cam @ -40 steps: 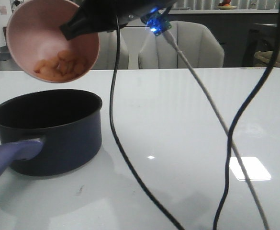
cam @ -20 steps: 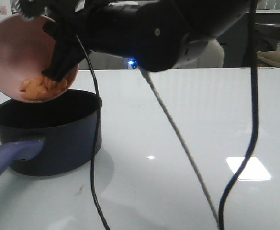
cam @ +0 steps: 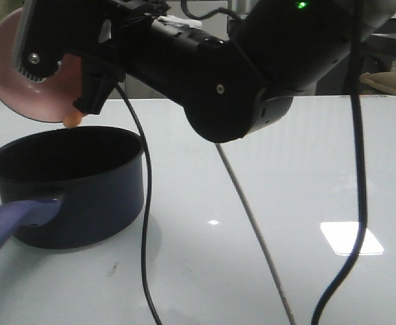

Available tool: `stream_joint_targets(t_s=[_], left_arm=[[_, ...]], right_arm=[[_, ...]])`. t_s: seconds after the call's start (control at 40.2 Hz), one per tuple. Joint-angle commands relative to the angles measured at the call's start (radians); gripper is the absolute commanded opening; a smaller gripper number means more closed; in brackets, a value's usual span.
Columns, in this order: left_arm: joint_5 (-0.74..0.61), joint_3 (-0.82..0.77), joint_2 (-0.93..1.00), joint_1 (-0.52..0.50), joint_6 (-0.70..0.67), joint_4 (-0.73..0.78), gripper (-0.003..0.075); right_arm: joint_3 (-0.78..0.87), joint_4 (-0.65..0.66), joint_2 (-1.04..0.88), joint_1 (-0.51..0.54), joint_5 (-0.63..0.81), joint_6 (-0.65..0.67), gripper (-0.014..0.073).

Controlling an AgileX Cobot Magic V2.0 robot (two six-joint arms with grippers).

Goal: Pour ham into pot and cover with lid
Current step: 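Tilt the pink bowl to pour the orange slices into the saucepan, then carry the empty pink bowl back and lower it onto the table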

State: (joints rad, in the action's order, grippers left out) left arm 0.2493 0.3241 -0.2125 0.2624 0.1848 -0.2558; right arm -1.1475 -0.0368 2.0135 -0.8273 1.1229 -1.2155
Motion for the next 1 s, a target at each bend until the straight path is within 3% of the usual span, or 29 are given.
stream_joint_targets(t_s=[0.0, 0.1, 0.249, 0.448, 0.697, 0.971], left_arm=[[-0.086, 0.026, -0.007, 0.007, -0.005, -0.013, 0.0636], [-0.086, 0.026, -0.007, 0.007, -0.005, -0.013, 0.0636], [-0.086, 0.026, -0.007, 0.007, -0.005, -0.013, 0.0636], [-0.086, 0.026, -0.007, 0.007, -0.005, -0.013, 0.0636], [-0.086, 0.026, -0.007, 0.007, -0.005, -0.013, 0.0636], [-0.086, 0.026, -0.007, 0.007, -0.005, -0.013, 0.0636]], right_arm=[[-0.022, 0.01, -0.047, 0.0, 0.163, -0.015, 0.0139], [-0.022, -0.04, -0.044, 0.0, 0.131, 0.066, 0.0139], [-0.035, -0.16, -0.057, 0.0, 0.078, 0.3, 0.0138], [-0.067, -0.28, -0.168, 0.002, -0.281, 0.589, 0.0138], [-0.108, -0.436, -0.31, 0.026, -0.8, 0.609, 0.0138], [-0.108, -0.45, -0.43, 0.158, -1.254, 0.609, 0.0138]])
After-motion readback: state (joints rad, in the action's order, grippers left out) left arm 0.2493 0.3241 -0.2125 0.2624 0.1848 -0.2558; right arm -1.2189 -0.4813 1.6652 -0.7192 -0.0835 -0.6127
